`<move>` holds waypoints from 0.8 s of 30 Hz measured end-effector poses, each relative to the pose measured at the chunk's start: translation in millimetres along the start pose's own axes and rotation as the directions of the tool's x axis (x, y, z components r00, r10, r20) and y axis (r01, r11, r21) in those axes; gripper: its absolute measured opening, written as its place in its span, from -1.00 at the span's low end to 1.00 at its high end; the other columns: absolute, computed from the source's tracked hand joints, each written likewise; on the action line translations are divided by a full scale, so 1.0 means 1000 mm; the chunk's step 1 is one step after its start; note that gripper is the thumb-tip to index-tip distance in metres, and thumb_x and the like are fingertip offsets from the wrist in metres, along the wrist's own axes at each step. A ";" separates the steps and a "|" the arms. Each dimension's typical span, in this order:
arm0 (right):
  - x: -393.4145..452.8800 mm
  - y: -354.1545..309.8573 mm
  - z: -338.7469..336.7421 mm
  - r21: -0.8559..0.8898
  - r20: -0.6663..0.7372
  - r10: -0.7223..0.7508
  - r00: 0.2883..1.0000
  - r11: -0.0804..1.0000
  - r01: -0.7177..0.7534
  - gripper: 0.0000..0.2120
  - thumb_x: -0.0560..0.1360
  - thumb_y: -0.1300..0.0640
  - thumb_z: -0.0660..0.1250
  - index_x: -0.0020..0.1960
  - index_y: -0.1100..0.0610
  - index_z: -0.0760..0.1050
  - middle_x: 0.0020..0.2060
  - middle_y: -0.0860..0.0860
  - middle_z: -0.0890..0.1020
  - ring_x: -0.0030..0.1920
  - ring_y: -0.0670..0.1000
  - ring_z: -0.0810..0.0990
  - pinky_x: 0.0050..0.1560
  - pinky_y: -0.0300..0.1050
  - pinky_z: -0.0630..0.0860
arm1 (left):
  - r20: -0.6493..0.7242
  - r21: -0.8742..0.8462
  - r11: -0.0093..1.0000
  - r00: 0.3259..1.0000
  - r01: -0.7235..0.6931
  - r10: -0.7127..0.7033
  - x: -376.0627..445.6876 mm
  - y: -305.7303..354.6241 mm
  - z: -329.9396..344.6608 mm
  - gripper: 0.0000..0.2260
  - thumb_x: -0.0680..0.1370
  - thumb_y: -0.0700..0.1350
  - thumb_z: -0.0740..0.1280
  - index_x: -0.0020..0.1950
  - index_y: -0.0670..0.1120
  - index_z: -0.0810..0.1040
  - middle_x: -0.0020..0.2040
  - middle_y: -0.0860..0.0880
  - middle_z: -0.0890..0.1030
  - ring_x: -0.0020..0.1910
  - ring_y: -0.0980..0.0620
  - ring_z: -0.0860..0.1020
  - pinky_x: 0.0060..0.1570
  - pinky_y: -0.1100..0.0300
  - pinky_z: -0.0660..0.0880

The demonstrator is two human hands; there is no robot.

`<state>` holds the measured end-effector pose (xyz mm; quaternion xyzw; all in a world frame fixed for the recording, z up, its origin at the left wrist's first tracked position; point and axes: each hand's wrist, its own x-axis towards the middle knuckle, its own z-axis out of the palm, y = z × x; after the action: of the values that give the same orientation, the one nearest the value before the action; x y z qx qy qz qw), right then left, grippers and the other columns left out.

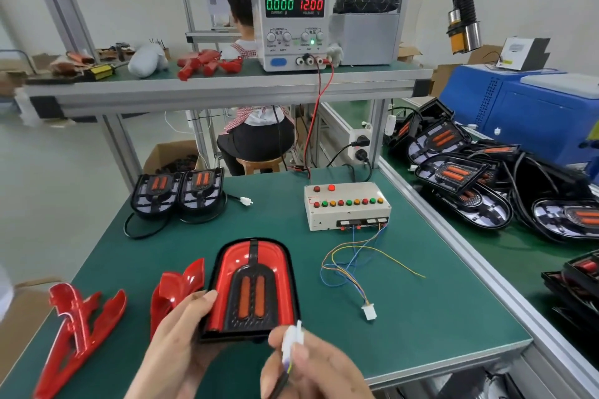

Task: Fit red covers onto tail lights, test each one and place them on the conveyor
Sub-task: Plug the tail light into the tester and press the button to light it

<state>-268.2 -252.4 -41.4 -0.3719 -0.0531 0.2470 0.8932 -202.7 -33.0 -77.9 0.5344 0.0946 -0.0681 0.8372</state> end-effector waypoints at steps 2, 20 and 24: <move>0.003 0.017 0.015 0.055 0.036 -0.149 0.988 0.988 0.147 -0.31 0.32 -0.04 0.64 0.16 0.34 0.35 -0.20 0.24 0.68 -0.38 0.05 0.66 -0.32 -0.20 0.55 | -0.052 -0.012 0.999 0.998 -0.039 0.038 0.002 -0.006 0.005 -0.68 0.38 -0.04 0.46 0.00 -0.25 0.72 0.06 -0.38 0.67 -0.09 -0.19 0.69 -0.09 -0.12 0.68; 0.042 0.017 -0.041 0.268 -0.738 -0.197 0.646 0.792 0.548 -0.87 0.57 0.22 0.31 -0.10 0.23 0.60 -0.25 0.10 0.74 -0.27 -0.01 0.75 -0.40 -0.20 0.64 | -0.164 -0.400 0.913 0.974 0.077 -0.154 0.005 -0.031 0.038 -0.69 0.69 -0.11 0.21 0.24 -0.27 0.63 0.19 -0.24 0.68 0.19 -0.20 0.66 0.21 -0.07 0.59; 0.039 0.023 -0.051 0.262 -0.789 -0.154 0.595 0.792 0.551 -0.84 0.58 0.23 0.33 -0.14 0.25 0.62 -0.28 0.09 0.73 -0.30 -0.02 0.74 -0.42 -0.20 0.63 | -0.226 -0.478 0.877 0.959 0.043 -0.170 0.009 -0.028 0.033 -0.72 0.70 -0.12 0.19 0.19 -0.28 0.60 0.14 -0.26 0.70 0.05 -0.19 0.72 0.07 -0.11 0.66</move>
<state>-229.1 -252.8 -97.1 -0.1852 0.2969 -0.1073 0.9306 -197.2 -75.0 -90.6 0.3144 0.2471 -0.0185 0.9164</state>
